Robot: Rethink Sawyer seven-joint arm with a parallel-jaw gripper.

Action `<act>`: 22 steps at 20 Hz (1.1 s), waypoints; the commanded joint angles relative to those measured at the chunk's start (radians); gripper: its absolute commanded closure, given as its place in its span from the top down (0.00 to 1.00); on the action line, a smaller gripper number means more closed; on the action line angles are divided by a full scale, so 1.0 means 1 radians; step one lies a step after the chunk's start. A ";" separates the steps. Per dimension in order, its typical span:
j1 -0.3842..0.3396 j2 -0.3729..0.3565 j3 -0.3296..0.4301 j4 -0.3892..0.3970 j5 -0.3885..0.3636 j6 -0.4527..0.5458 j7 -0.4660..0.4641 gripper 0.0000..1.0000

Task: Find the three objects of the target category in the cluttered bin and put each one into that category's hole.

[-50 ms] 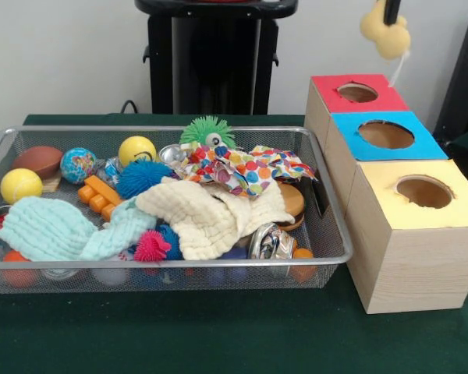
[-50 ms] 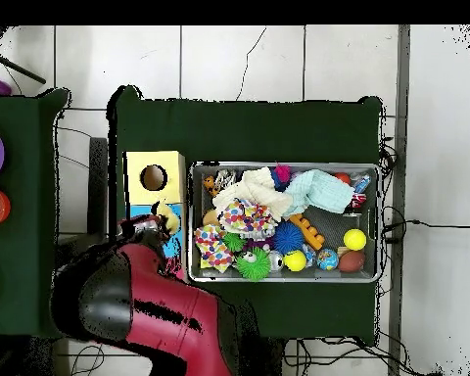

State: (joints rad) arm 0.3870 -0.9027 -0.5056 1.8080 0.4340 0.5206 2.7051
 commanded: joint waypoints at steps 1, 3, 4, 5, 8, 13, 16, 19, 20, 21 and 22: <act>0.048 -0.121 -0.080 0.170 -0.025 0.117 0.203 0.00; 0.076 -0.136 -0.093 0.201 -0.021 0.102 0.215 0.00; 0.091 -0.142 -0.104 0.213 -0.024 0.097 0.223 0.00; 0.099 -0.156 -0.104 0.234 -0.017 0.089 0.224 0.00; 0.123 -0.188 -0.109 0.298 -0.003 0.044 0.220 0.00; 0.178 -0.216 -0.149 0.367 -0.018 0.006 0.230 0.00; 0.214 -0.239 -0.182 0.395 -0.027 0.009 0.236 0.00; 0.279 -0.239 -0.230 0.406 -0.036 0.021 0.279 0.00; 0.300 -0.239 -0.244 0.408 -0.032 0.022 0.298 0.00; 0.330 -0.231 -0.266 0.409 -0.031 0.025 0.320 0.00; 0.360 -0.213 -0.290 0.403 -0.035 0.025 0.336 0.00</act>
State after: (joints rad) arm 0.6691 -1.1289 -0.6995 2.0954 0.4249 0.5216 2.7051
